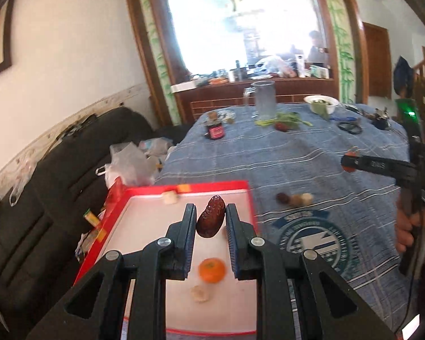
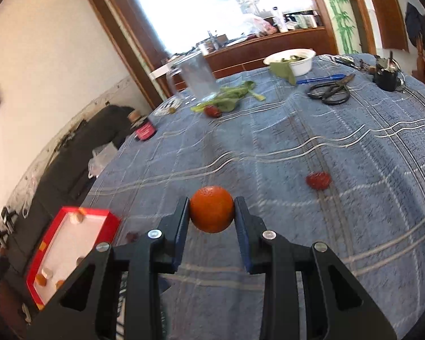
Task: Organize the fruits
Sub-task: 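Carry the date over the tray and open the left while the right drops the orange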
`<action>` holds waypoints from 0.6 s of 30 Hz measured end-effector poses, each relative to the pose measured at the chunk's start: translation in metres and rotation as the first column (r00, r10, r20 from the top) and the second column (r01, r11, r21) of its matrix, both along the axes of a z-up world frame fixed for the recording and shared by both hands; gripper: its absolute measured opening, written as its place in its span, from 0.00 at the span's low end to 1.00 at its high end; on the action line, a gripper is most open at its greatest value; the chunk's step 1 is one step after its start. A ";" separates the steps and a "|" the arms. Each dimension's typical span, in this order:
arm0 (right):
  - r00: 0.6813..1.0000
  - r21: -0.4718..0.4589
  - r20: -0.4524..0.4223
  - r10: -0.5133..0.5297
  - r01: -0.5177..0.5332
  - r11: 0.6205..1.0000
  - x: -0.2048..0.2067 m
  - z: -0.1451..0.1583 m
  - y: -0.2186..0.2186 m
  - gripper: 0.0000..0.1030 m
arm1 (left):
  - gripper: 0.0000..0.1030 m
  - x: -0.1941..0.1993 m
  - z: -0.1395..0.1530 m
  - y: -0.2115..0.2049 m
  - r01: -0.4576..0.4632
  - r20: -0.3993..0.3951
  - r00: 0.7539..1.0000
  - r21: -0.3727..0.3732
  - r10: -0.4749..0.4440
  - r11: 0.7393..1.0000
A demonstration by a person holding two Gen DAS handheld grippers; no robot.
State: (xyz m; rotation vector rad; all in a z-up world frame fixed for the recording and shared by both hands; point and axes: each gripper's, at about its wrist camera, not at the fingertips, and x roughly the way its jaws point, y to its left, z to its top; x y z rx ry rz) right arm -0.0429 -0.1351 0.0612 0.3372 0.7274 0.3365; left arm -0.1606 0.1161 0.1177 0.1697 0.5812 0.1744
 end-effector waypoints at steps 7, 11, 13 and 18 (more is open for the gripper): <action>0.986 -0.015 0.036 0.165 -0.165 0.986 -0.038 0.015 0.074 0.33 | 0.19 -0.007 -0.015 0.039 -0.054 -0.007 0.999 -0.052 0.053 0.997; 0.967 -0.035 0.044 0.252 -0.251 0.967 -0.049 0.021 0.117 0.33 | 0.19 -0.006 -0.032 0.071 -0.123 -0.044 0.992 -0.075 0.119 0.990; 0.957 -0.049 0.046 0.286 -0.284 0.958 -0.052 0.023 0.138 0.33 | 0.19 -0.006 -0.040 0.081 -0.147 -0.065 0.988 -0.082 0.142 0.986; 0.929 -0.084 0.033 0.370 -0.366 0.927 -0.068 0.017 0.179 0.33 | 0.19 -0.005 -0.058 0.103 -0.195 -0.111 0.977 -0.101 0.183 0.976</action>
